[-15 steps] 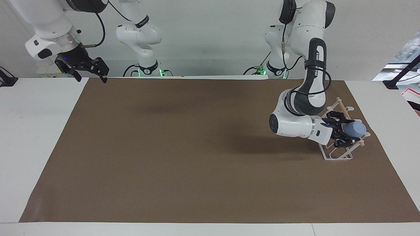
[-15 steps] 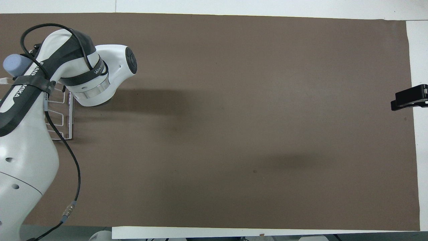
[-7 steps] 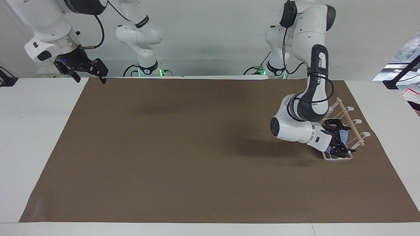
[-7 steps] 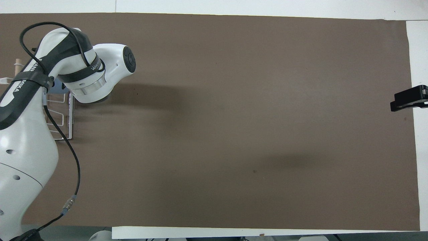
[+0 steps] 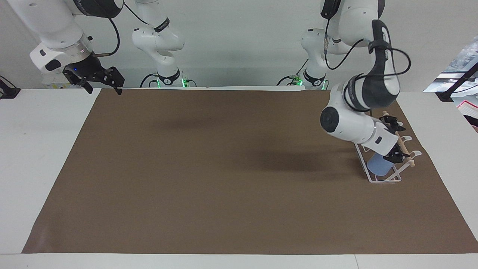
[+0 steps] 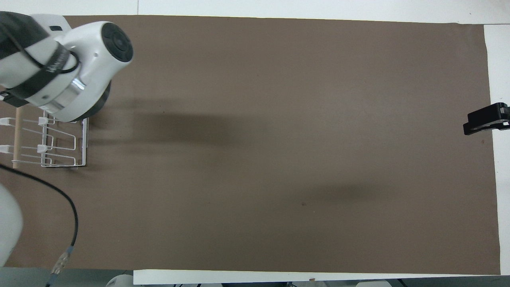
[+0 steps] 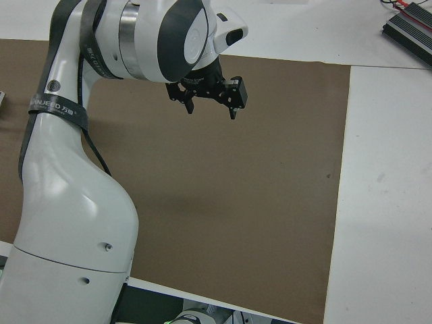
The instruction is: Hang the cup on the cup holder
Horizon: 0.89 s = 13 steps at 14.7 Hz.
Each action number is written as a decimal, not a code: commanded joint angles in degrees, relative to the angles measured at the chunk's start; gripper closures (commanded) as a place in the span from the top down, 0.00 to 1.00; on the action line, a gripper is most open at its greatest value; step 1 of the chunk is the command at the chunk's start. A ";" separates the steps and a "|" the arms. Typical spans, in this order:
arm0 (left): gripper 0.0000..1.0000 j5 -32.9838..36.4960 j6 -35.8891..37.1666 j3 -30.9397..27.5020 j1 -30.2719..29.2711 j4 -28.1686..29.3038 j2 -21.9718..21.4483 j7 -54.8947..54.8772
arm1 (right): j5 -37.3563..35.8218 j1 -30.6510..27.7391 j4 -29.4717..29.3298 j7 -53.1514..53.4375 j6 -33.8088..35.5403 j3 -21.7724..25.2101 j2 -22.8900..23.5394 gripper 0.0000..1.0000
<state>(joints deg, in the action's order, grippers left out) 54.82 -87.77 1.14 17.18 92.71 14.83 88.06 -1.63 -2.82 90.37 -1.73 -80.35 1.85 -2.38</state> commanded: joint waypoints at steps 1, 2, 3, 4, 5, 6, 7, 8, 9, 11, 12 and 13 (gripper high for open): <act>1.00 -10.03 -4.77 0.09 -4.33 3.97 -7.16 -14.36 | -0.83 -0.78 -0.55 -1.35 0.99 -0.36 0.27 1.00; 1.00 -14.69 -5.30 0.00 -5.22 3.88 -8.14 -21.46 | -0.74 -0.87 -0.20 -1.35 1.07 -0.36 0.01 1.00; 1.00 -17.87 -4.61 -0.08 -6.19 3.79 -8.15 -29.10 | -0.66 -0.78 -0.11 -1.43 1.16 -0.36 -0.08 1.00; 1.00 -21.99 -3.82 -0.09 -7.59 4.05 -9.45 -35.87 | -0.65 -0.78 -0.11 -1.43 1.16 -0.36 -0.08 1.00; 1.00 -26.82 -3.55 -0.09 -8.73 3.88 -9.99 -41.60 | -0.65 -0.78 -0.02 -1.43 1.25 -0.36 -0.17 1.00; 1.00 -31.74 -3.46 -0.17 -9.61 3.27 -10.43 -47.92 | -0.65 -0.78 0.07 -1.26 1.25 -0.27 -0.17 1.00; 1.00 -36.23 -3.37 -0.35 -10.67 3.00 -11.04 -53.64 | -0.65 -0.87 0.07 -1.35 1.25 -0.27 -0.17 1.00; 1.00 -40.54 -3.46 -0.35 -11.63 3.00 -12.00 -58.65 | -0.57 -0.87 0.07 -1.35 1.25 -0.27 -0.17 1.00; 1.00 -44.67 -3.72 -0.35 -12.60 2.91 -12.36 -64.71 | -0.39 -0.78 0.07 -1.35 1.25 -0.36 -0.17 1.00; 1.00 -48.56 -3.29 -0.44 -12.79 1.17 -12.37 -72.65 | -0.30 -0.43 0.07 -1.35 1.25 -0.36 -0.17 1.00; 1.00 -49.10 -3.20 -0.35 -12.61 0.90 -12.54 -74.51 | -0.30 -0.34 0.07 -1.35 1.25 -0.36 -0.17 1.00; 1.00 -49.10 -3.11 -0.35 -12.18 0.81 -13.15 -74.96 | -0.30 -0.34 0.07 -1.35 1.25 -0.36 -0.17 1.00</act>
<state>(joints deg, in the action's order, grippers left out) 7.31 -90.60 0.69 4.71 93.81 2.86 16.88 -1.63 -2.84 90.39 -1.73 -79.72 1.84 -2.38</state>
